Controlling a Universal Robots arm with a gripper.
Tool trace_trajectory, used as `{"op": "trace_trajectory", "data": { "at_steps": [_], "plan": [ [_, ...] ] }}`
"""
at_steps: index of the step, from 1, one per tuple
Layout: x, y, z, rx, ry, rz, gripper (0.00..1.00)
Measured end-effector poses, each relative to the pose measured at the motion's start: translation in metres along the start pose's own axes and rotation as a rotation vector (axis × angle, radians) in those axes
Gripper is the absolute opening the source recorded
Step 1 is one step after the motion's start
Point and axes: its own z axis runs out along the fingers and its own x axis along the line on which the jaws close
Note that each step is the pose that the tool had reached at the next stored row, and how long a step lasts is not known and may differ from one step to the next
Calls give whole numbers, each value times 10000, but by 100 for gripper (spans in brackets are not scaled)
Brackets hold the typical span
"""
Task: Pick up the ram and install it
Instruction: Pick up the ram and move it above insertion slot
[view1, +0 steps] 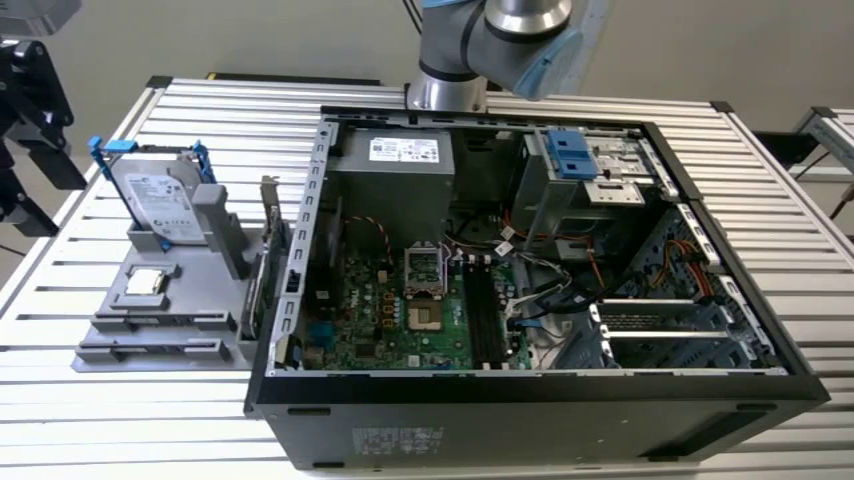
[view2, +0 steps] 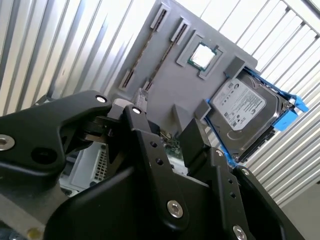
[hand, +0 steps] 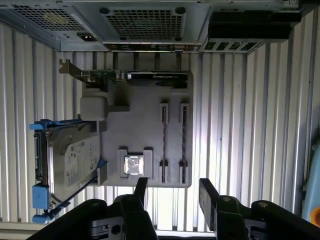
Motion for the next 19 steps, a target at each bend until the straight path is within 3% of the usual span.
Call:
{"op": "trace_trajectory", "data": {
  "at_steps": [10,19],
  "plan": [
    [-3,0,67,7,0,-166,100],
    [-4,0,85,7,0,-174,100]
  ]
}}
